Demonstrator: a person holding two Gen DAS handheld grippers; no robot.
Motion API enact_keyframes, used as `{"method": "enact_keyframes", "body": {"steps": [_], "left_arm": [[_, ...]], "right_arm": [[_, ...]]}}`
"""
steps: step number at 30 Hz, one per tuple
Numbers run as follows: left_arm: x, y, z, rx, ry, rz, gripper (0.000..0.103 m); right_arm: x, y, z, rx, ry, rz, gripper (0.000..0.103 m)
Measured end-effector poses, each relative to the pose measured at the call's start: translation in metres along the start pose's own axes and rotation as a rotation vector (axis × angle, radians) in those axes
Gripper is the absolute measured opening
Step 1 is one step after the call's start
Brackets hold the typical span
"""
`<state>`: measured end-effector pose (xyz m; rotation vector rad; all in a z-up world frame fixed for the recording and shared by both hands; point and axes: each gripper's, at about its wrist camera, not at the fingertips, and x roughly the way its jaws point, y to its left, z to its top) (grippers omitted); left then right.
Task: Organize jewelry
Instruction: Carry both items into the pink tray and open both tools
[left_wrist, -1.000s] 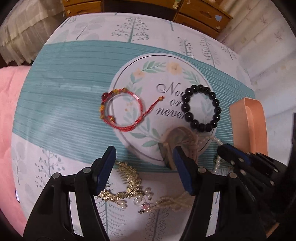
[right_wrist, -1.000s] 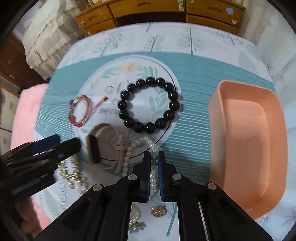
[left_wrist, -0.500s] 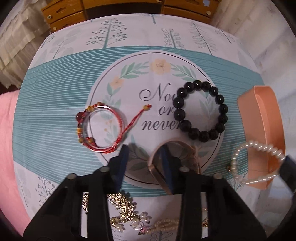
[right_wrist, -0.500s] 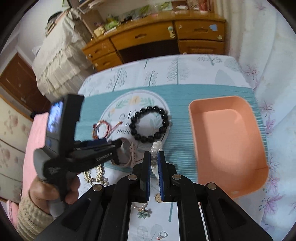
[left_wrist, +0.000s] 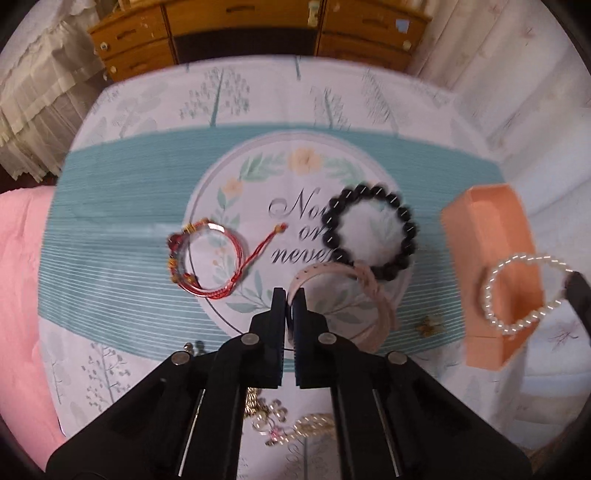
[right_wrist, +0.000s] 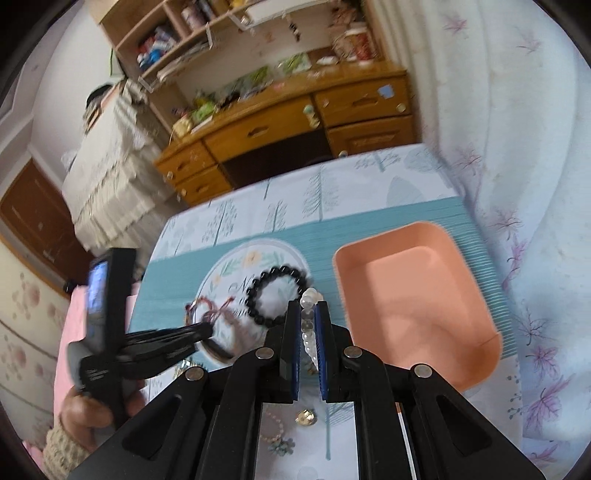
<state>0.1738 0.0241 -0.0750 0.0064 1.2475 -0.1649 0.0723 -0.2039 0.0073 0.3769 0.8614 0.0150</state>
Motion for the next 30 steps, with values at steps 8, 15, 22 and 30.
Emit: {"method": "enact_keyframes", "body": {"steps": [8,15,22,30], "left_arm": [[-0.074,-0.046,0.007,0.045,-0.129,-0.093,0.001],[-0.08,-0.118,0.012,0.13,-0.142,-0.15,0.001],[-0.047,-0.177,0.016,0.195,-0.106,-0.162,0.001],[0.009,-0.196,0.023,0.195,-0.051,-0.113,0.001]], "right_arm": [[-0.031,-0.048,0.003,0.081,-0.107,-0.047,0.007],[-0.002,-0.09,-0.011,0.119,0.051,-0.024,0.008],[0.023,-0.128,-0.025,0.141,0.142,-0.07,0.008],[0.026,-0.143,-0.042,0.113,0.167,-0.117,0.035]]}}
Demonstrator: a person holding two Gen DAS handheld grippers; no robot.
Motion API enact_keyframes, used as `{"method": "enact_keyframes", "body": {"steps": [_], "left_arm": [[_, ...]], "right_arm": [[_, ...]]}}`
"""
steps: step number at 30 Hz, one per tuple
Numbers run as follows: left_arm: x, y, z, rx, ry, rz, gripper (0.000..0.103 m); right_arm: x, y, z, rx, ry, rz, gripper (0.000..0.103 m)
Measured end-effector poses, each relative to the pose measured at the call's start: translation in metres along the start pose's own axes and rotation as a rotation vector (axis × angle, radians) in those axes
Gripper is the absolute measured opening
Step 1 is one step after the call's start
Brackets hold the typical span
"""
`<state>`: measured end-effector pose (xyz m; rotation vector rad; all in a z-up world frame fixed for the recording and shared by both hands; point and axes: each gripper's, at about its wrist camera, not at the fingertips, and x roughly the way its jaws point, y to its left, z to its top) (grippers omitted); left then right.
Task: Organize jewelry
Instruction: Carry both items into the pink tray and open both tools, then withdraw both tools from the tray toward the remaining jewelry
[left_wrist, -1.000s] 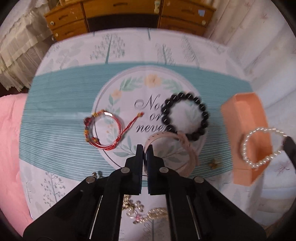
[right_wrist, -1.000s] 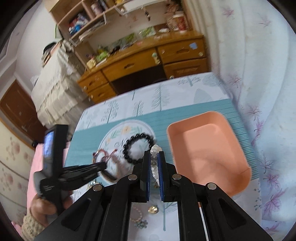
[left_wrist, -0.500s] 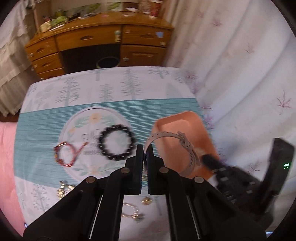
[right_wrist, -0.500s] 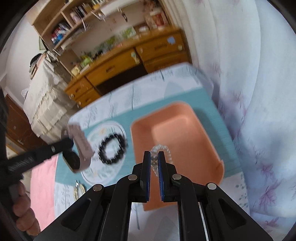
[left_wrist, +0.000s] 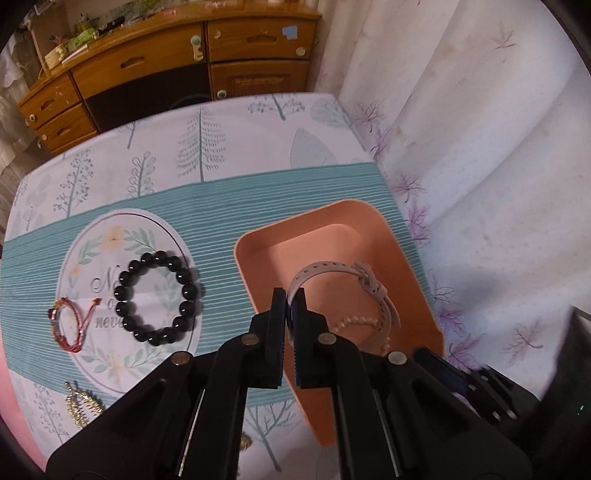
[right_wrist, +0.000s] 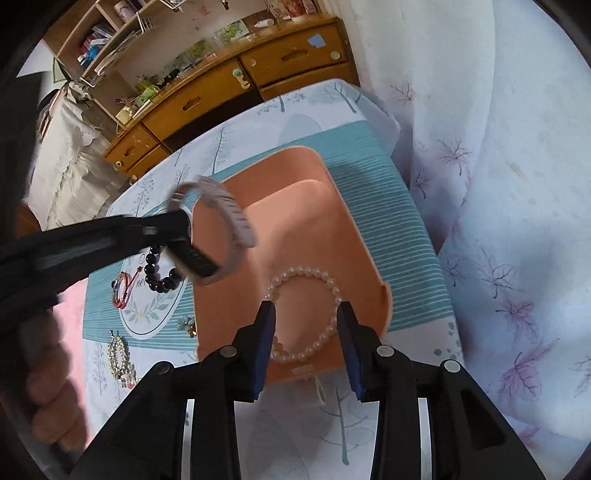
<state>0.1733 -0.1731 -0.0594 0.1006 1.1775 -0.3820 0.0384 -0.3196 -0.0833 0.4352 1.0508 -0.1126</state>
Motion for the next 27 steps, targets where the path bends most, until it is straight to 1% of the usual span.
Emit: {"method": "enact_keyframes", "body": {"steps": [2,6,8,10,11,13,15,16,18,20,21,22,23,25,27], "left_arm": [[0.012,0.0,0.002,-0.002,0.007,0.012,0.002],[0.035,0.0,0.007,0.009,0.014,0.035,0.002],[0.042,0.001,0.01,0.014,0.02,0.042,0.005],[0.048,0.001,0.012,0.021,0.028,0.058,0.006],[0.049,0.002,0.013,0.021,0.033,0.06,0.009],[0.049,0.008,0.014,0.01,0.039,0.029,0.011],[0.046,0.012,0.013,0.0,0.045,0.013,0.016],[0.043,0.014,0.012,-0.009,0.048,-0.018,0.019],[0.036,0.016,0.01,-0.012,0.049,-0.046,0.02],[0.025,0.018,0.006,-0.007,0.043,-0.056,0.022],[0.019,0.018,0.003,-0.008,0.044,-0.049,0.026],[0.012,0.019,0.0,-0.008,0.04,-0.041,0.036],[0.004,0.021,-0.003,-0.006,0.027,-0.047,0.041],[-0.015,0.025,-0.011,0.008,-0.006,-0.046,0.041],[-0.03,0.029,-0.02,0.029,-0.015,-0.02,0.041]], "right_arm": [[-0.007,0.0,-0.003,-0.006,-0.019,-0.003,0.036],[-0.016,0.003,-0.004,-0.003,-0.03,0.002,0.036],[-0.019,0.006,0.0,-0.004,-0.038,-0.006,0.036],[-0.024,0.006,-0.002,-0.005,-0.05,-0.009,0.036],[-0.025,0.007,-0.002,-0.005,-0.052,-0.009,0.036],[-0.025,0.007,0.001,-0.003,-0.053,-0.006,0.036],[-0.025,0.009,0.0,-0.007,-0.054,-0.009,0.036],[-0.026,0.01,-0.001,-0.009,-0.053,-0.01,0.036],[-0.026,0.012,0.0,-0.012,-0.053,-0.007,0.036],[-0.027,0.016,-0.001,-0.024,-0.056,-0.009,0.036],[-0.028,0.018,-0.001,-0.033,-0.058,-0.014,0.036],[-0.029,0.02,-0.002,-0.038,-0.059,-0.017,0.036],[-0.031,0.023,-0.003,-0.043,-0.06,-0.015,0.036],[-0.034,0.028,-0.006,-0.057,-0.065,-0.009,0.036],[-0.037,0.033,-0.009,-0.067,-0.067,-0.006,0.036]]}}
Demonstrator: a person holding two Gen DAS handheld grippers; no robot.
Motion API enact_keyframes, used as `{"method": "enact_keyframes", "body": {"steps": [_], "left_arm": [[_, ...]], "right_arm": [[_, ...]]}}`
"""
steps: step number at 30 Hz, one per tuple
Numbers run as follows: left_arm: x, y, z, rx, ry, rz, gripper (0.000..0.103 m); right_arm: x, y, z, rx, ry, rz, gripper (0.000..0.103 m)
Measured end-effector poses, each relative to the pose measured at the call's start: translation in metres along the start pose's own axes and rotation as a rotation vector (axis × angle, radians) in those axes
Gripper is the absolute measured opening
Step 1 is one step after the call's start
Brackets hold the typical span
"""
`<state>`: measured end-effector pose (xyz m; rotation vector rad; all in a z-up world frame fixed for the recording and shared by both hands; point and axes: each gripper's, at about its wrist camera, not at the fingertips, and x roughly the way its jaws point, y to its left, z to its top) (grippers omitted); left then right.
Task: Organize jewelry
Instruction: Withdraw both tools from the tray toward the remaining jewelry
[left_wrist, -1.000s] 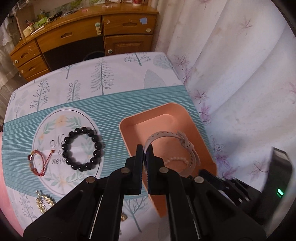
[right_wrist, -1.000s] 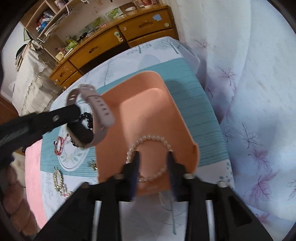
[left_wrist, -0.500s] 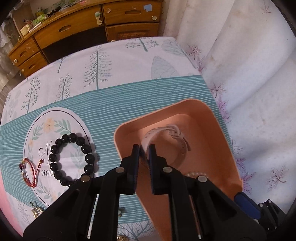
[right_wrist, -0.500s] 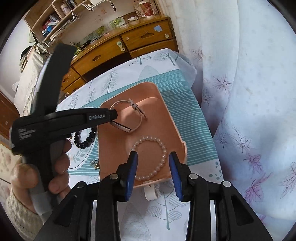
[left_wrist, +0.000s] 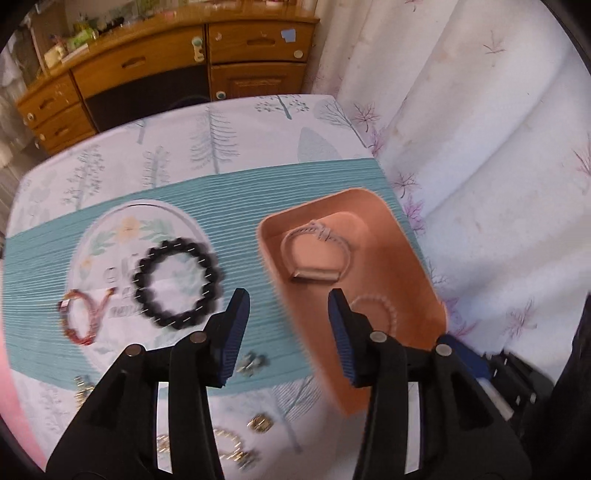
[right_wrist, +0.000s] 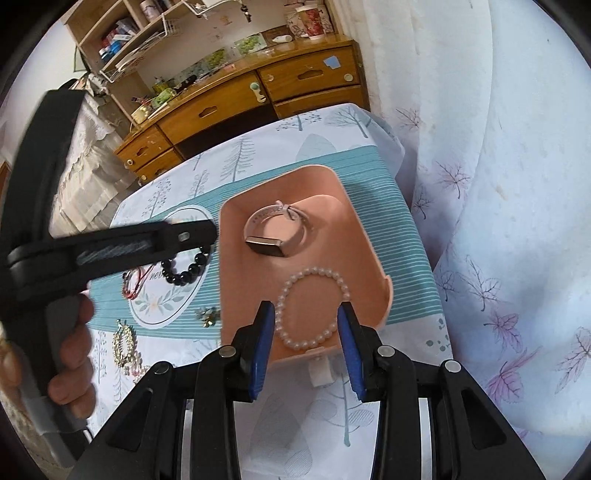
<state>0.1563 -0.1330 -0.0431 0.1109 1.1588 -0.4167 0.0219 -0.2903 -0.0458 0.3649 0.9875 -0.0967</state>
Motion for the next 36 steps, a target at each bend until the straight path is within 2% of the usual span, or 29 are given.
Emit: {"method": "enact_keyframes", "body": {"steps": [5,9,14,17,22,29,36], "left_arm": [[-0.034,0.017,-0.02,0.025,-0.025,0.04,0.041],[-0.061,0.034,-0.037,0.009,-0.055,0.043,0.041],[-0.092,0.053,-0.064,0.015,-0.079,0.046,0.041],[-0.107,0.065,-0.084,0.01,-0.063,0.043,0.041],[-0.121,0.082,-0.112,-0.001,-0.016,0.061,0.041],[-0.136,0.101,-0.145,-0.007,-0.017,0.117,0.041],[-0.132,0.121,-0.168,-0.01,0.006,0.129,0.041]], "right_arm": [[-0.01,0.012,-0.006,-0.029,0.001,0.003,0.036],[-0.021,0.025,-0.013,-0.064,-0.001,0.013,0.036],[-0.037,0.048,-0.023,-0.139,-0.011,0.008,0.048],[-0.048,0.067,-0.032,-0.193,-0.02,0.017,0.049],[-0.061,0.099,-0.047,-0.262,-0.016,0.061,0.049],[-0.065,0.138,-0.064,-0.348,0.007,0.099,0.049],[-0.048,0.173,-0.074,-0.436,0.058,0.109,0.049]]}}
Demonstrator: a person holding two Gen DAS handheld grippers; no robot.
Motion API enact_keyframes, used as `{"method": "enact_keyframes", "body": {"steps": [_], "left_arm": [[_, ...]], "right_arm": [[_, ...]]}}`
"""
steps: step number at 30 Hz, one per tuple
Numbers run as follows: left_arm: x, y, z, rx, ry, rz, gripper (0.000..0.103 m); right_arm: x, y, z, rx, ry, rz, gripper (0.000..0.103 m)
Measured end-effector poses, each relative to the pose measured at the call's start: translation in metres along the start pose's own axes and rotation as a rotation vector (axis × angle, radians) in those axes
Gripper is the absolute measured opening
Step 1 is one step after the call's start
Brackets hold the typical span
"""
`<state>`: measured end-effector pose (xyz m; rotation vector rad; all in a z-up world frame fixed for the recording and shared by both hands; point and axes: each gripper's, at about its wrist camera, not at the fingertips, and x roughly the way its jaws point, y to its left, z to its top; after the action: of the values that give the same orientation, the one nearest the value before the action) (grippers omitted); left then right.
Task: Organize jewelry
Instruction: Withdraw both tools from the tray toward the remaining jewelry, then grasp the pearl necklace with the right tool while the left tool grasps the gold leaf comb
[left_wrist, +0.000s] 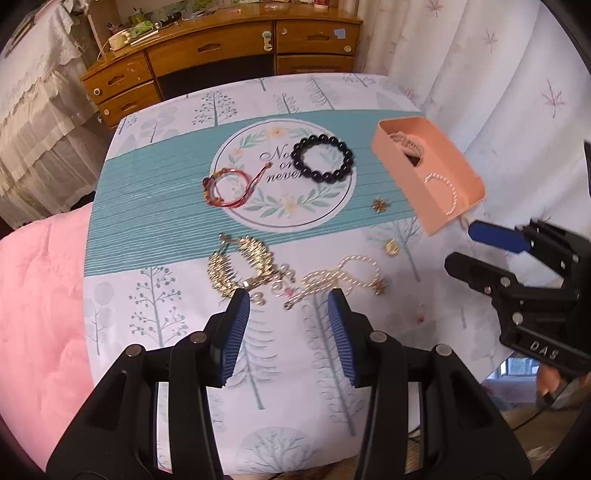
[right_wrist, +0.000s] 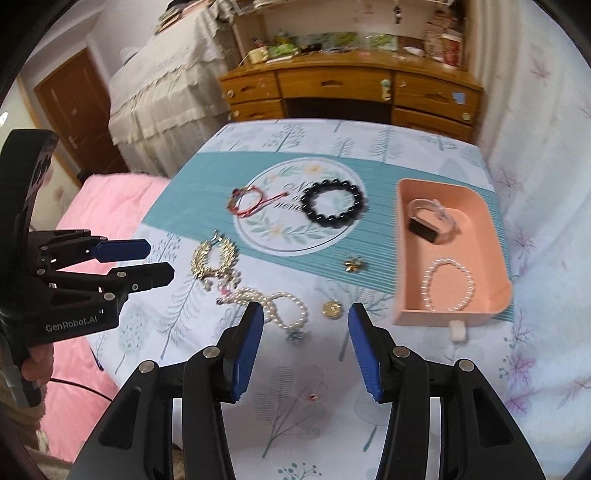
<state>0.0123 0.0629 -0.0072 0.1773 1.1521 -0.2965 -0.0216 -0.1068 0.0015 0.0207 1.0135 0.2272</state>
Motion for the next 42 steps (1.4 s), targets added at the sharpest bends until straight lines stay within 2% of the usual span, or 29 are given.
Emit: {"method": "enact_keyframes", "body": {"steps": [9,15,26,30,32,33,35,39,41,42], "left_arm": [[0.04,0.02,-0.02,0.096,0.063,-0.018,0.041],[0.068,0.035,-0.024,0.134,0.095,-0.029,0.041],[0.09,0.044,-0.015,0.182,0.111,-0.068,0.041],[0.09,0.042,-0.01,0.205,0.103,-0.071,0.041],[0.091,0.039,-0.006,0.224,0.104,-0.072,0.041],[0.092,0.037,-0.005,0.236,0.104,-0.071,0.041],[0.096,0.033,-0.002,0.258,0.109,-0.068,0.041],[0.104,0.024,0.004,0.3,0.118,-0.064,0.038],[0.107,0.02,0.008,0.328,0.123,-0.066,0.027],[0.108,0.018,0.009,0.337,0.126,-0.069,0.025]], "right_arm": [[0.064,0.02,0.011,-0.126,0.14,0.056,0.049],[0.114,0.044,0.01,-0.28,0.212,0.09,0.049],[0.164,0.071,0.013,-0.498,0.251,0.107,0.049],[0.169,0.078,0.009,-0.592,0.219,0.092,0.048],[0.169,0.082,0.005,-0.623,0.217,0.085,0.026],[0.168,0.083,0.004,-0.623,0.215,0.106,0.021],[0.167,0.083,0.002,-0.625,0.208,0.092,0.011],[0.167,0.072,0.007,-0.531,0.226,0.099,0.009],[0.165,0.062,0.01,-0.477,0.226,0.101,0.009],[0.163,0.058,0.011,-0.455,0.225,0.104,0.009]]}}
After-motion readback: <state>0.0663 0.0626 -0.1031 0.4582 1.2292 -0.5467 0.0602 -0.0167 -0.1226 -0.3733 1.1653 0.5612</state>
